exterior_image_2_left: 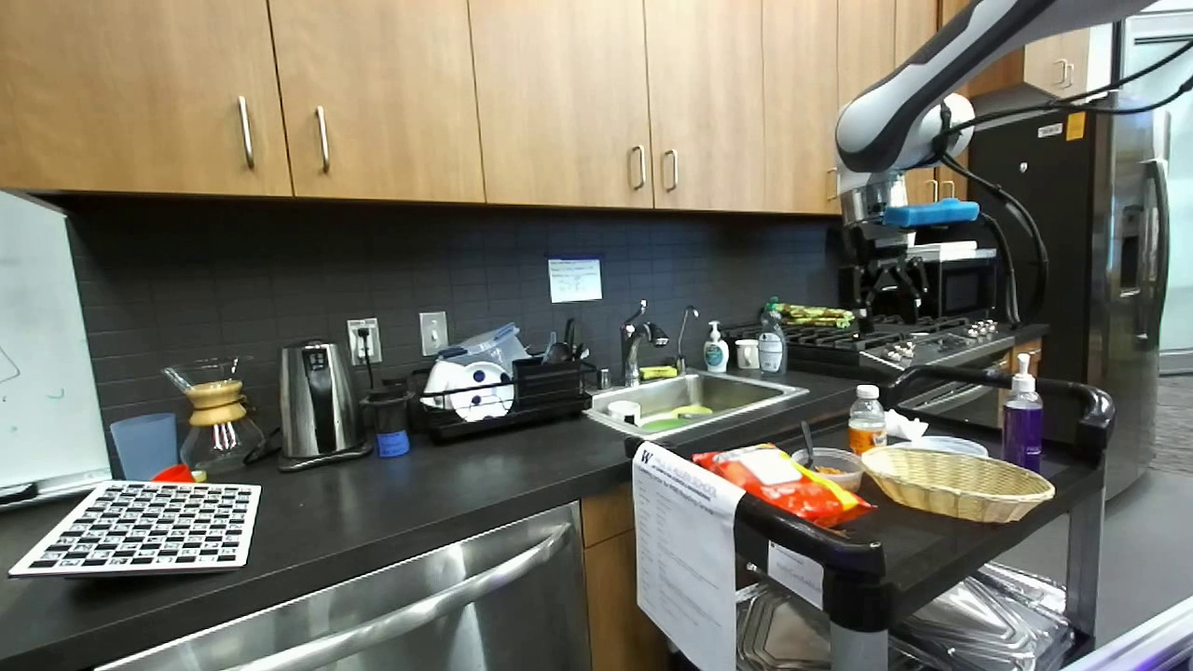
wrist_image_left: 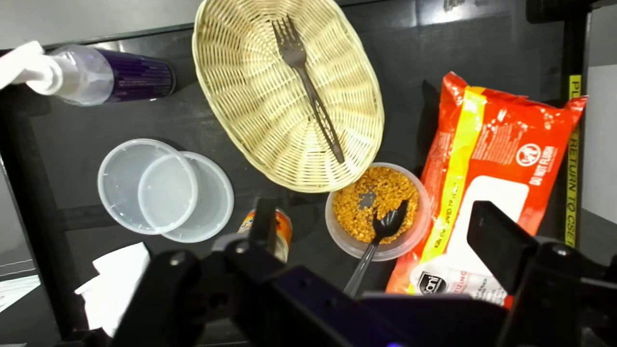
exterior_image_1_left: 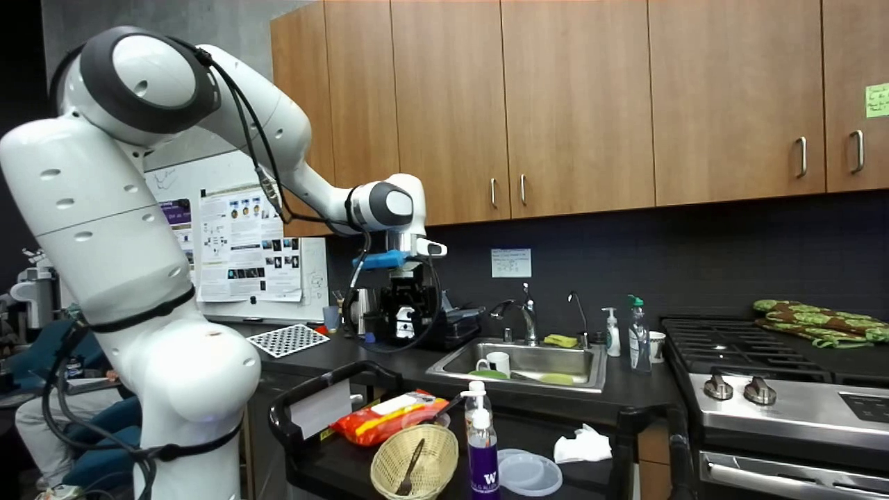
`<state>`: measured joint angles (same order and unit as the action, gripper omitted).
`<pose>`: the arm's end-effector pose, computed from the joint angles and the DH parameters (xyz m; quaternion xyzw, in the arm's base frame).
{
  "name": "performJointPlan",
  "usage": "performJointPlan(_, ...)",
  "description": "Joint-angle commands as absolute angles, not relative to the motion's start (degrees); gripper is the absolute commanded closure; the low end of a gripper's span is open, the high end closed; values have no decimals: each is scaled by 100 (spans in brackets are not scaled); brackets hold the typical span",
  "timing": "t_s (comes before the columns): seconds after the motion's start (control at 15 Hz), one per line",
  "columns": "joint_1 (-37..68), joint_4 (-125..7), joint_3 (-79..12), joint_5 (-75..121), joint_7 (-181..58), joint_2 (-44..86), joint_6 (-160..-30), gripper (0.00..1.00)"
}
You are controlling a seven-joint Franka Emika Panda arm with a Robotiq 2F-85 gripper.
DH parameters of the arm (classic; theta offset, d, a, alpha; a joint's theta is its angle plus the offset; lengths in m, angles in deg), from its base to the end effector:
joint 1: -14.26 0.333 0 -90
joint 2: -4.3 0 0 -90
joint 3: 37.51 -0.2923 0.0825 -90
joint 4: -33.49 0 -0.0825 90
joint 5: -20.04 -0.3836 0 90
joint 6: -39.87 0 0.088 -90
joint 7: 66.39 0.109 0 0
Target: Pick up the bottle with the orange label then set it back down on the service trolley.
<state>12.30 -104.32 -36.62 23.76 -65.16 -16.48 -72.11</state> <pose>0.4300 -0.0259 0.4185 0.9984 -0.0215 -0.0444 0.0262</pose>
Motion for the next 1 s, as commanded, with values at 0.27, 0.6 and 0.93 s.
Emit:
performJointPlan(0.27,1068,-10106,-3305,2408,-7172,-563,-8161,0)
performJointPlan(0.6,951,-9815,-3153,2353,-7325,76,-8545,0)
performJointPlan(0.93,864,-9633,-3095,2274,-7547,503,-8740,0)
